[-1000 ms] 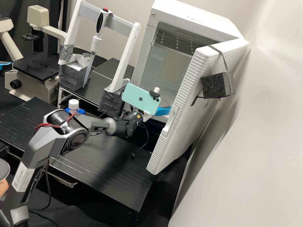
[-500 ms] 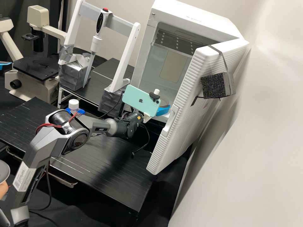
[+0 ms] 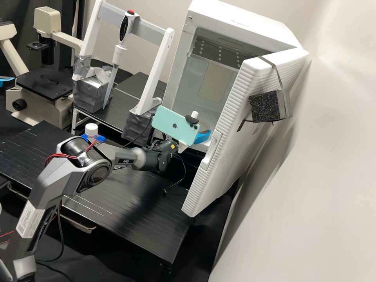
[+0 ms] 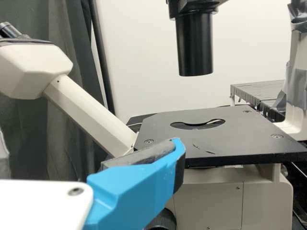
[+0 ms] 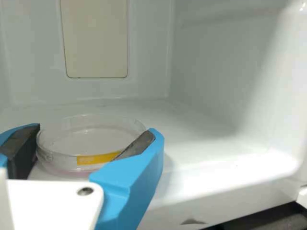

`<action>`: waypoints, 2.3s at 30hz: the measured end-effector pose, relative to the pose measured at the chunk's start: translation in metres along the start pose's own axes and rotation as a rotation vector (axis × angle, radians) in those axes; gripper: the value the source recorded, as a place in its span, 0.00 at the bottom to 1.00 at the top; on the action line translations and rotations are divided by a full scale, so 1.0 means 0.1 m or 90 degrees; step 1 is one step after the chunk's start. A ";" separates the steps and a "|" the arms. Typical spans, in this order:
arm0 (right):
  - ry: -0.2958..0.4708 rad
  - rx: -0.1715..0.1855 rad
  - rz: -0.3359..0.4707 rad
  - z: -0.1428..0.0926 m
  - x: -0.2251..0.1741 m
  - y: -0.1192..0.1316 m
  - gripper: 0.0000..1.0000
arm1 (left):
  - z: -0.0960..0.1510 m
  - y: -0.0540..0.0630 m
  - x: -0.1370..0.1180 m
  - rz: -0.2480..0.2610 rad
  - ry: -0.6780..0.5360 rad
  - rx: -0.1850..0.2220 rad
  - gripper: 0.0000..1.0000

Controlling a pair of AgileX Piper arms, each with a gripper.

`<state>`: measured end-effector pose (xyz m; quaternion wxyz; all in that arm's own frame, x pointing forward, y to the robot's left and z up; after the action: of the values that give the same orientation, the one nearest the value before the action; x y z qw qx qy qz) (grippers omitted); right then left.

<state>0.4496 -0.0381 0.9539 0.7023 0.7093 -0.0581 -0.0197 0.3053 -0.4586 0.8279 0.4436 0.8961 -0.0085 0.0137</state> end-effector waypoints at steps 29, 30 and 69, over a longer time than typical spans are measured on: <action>0.047 0.044 0.131 0.21 -1.65 0.23 0.00 | 0.00 0.00 0.00 0.000 0.000 0.000 1.00; 0.060 0.045 0.137 0.18 -1.72 0.21 0.00 | 0.00 0.00 0.00 0.000 0.000 0.000 1.00; 0.522 -0.092 -0.233 -2.19 -2.32 -1.45 0.00 | 0.00 0.00 0.00 0.000 0.000 0.000 1.00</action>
<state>0.2515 0.2061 0.7999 0.7001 0.6062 0.3525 0.1347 0.3053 -0.4586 0.8279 0.4436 0.8961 -0.0085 0.0137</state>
